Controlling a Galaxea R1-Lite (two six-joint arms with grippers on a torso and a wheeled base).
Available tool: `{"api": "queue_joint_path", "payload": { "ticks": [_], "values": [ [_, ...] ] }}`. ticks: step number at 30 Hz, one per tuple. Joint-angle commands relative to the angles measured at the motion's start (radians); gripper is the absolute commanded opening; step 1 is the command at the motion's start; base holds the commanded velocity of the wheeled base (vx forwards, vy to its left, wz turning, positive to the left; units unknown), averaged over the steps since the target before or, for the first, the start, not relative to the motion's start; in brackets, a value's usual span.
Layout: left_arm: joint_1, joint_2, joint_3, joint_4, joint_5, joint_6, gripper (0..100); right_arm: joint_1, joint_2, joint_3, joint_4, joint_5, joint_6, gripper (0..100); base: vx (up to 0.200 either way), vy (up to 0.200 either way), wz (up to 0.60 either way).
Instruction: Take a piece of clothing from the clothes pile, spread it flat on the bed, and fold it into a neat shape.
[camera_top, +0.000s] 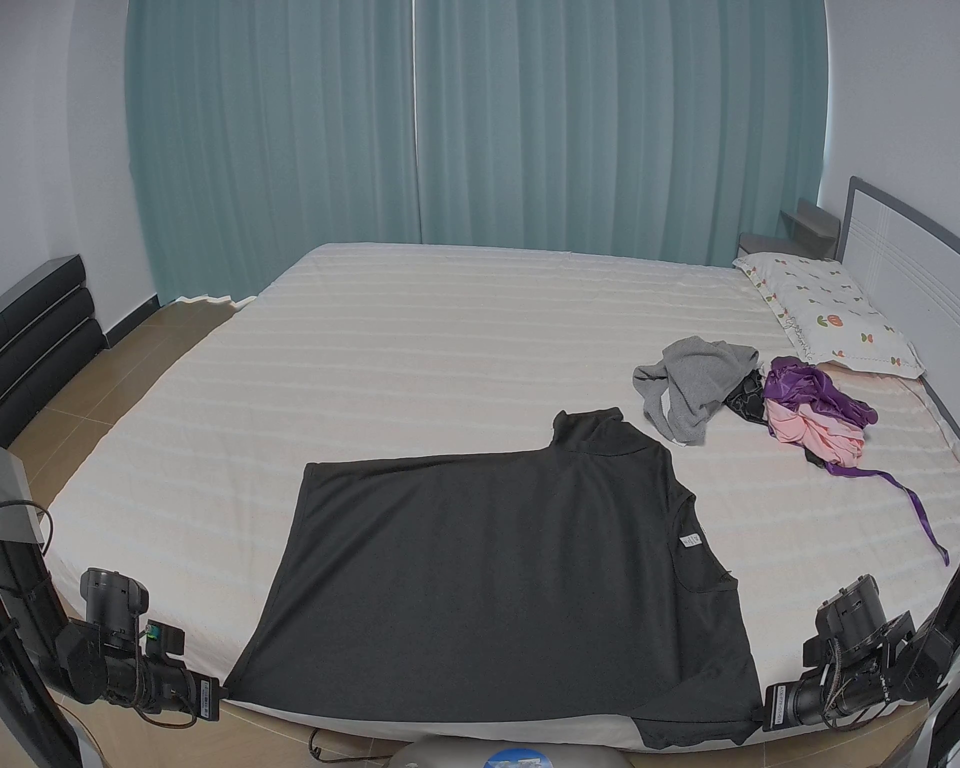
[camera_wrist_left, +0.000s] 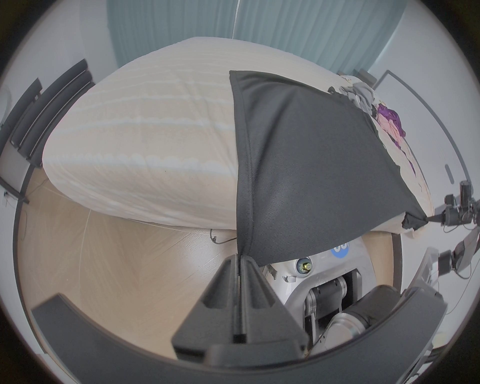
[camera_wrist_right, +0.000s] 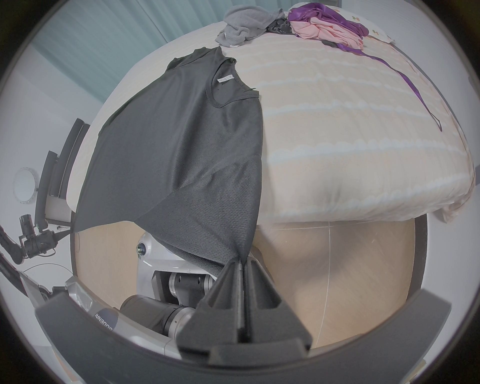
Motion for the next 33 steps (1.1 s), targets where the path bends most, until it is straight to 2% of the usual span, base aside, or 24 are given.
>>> {"api": "queue_joint_path", "payload": {
  "ticks": [1,11,21,26,33],
  "values": [
    [-0.001,-0.060,0.018,0.023,0.003,0.021,0,0.013,-0.039,0.017,0.019,-0.001,0.000,0,0.000,0.000,0.00],
    [-0.001,-0.126,0.018,0.114,0.002,0.055,0,0.024,-0.174,0.017,0.143,-0.004,0.002,0,0.000,0.000,0.00],
    [-0.001,-0.174,0.018,0.188,0.043,0.073,0,0.044,-0.225,0.017,0.186,-0.004,0.000,0,0.000,0.000,0.00],
    [-0.002,-0.241,0.018,0.264,0.048,0.118,0,0.049,-0.269,0.017,0.209,-0.018,0.000,0,0.000,0.000,0.00],
    [-0.004,-0.275,0.016,0.264,0.043,0.119,0,0.047,-0.318,0.016,0.200,-0.024,0.002,0,0.000,0.000,0.00]
  ]
}}
